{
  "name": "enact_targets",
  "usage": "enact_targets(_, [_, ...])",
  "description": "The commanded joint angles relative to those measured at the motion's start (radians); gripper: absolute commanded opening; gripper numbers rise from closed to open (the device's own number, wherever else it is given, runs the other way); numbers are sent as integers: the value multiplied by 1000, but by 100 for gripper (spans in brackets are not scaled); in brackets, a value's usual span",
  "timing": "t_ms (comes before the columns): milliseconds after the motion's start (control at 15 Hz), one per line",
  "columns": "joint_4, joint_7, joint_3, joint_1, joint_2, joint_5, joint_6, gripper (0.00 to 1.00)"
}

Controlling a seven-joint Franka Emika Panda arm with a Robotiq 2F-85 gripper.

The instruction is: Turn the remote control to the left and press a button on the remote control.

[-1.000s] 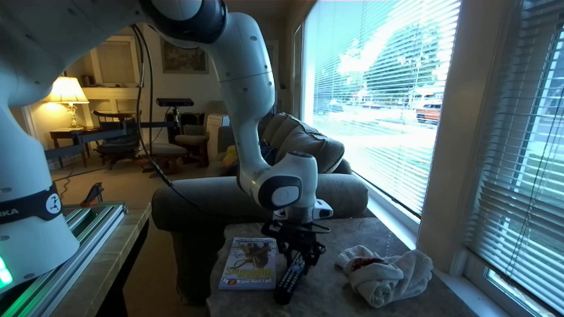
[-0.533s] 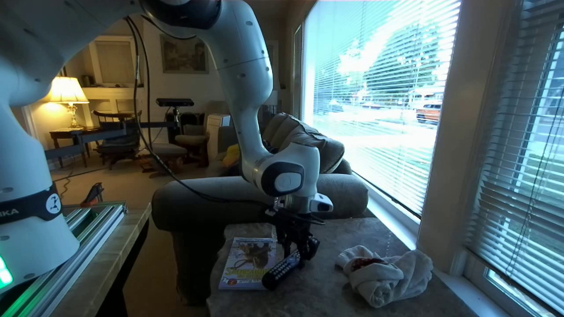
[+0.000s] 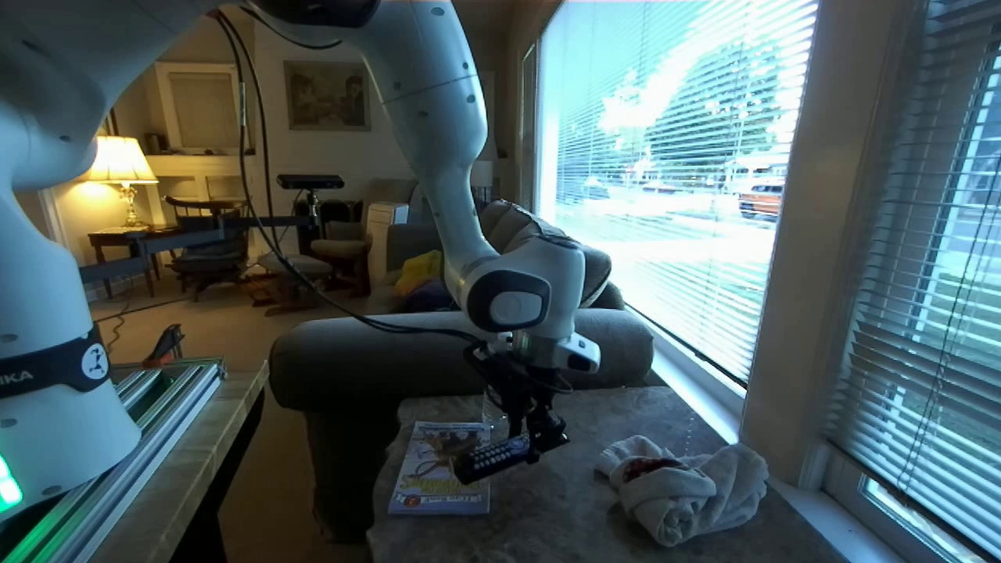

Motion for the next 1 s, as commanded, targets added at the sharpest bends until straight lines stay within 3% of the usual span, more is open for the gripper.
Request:
enact_targets(0, [4,0,-5,5,1,7,-16,55])
enact_targets(333, [4,4,-6,6,-2,7,-25,55])
enact_targets(400, [4,4,-6,6,-2,7,-25,30])
enact_targets(933, [20,292,-85,99,37,70,67,30])
